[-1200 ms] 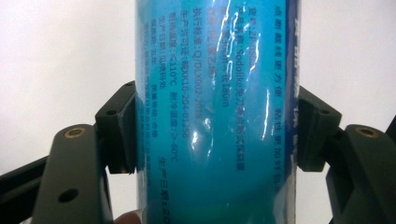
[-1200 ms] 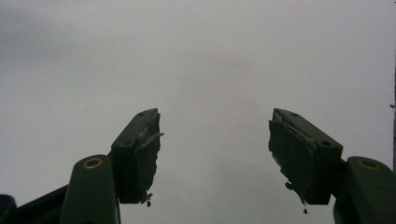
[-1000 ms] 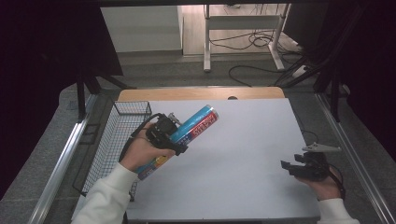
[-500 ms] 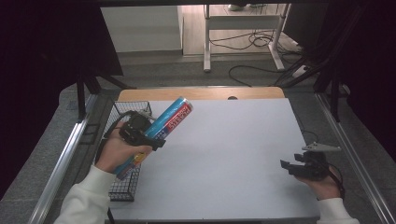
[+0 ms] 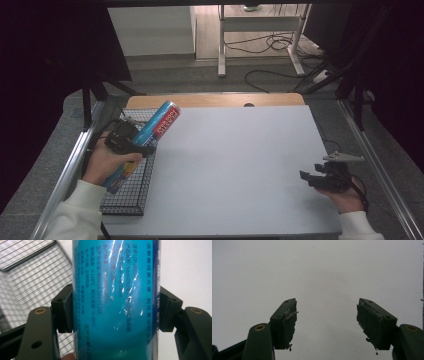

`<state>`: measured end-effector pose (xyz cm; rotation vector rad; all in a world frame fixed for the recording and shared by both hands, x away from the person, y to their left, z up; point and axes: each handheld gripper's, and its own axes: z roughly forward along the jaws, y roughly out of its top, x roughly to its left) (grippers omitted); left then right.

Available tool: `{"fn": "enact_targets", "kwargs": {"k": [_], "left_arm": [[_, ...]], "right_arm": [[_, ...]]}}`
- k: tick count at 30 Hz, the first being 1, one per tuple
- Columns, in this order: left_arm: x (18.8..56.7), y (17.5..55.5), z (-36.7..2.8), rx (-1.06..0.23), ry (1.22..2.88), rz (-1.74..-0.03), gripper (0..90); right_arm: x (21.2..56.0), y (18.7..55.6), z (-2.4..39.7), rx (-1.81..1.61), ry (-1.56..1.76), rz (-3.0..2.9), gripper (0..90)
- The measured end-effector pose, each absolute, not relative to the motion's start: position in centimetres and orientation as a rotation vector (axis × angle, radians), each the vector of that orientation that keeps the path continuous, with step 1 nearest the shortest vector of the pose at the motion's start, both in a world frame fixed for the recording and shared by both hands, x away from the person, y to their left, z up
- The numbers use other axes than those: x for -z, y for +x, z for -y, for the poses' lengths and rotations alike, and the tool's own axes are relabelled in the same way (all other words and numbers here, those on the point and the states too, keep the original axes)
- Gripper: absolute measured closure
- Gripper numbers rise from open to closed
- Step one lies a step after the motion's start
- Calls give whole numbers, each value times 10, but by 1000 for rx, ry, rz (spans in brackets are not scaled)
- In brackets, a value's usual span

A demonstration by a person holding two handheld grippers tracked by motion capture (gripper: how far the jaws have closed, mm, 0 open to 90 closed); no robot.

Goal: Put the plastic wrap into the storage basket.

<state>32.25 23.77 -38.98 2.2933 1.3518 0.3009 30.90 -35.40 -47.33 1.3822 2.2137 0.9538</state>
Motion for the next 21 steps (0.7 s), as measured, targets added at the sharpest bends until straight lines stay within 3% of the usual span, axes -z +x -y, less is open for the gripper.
{"fn": "enact_targets", "kwargs": {"k": [21], "left_arm": [[421,347,-285,-319,2132,-1684,317]], "right_arm": [[475,311,353,-934,1380,-2218,326]]}}
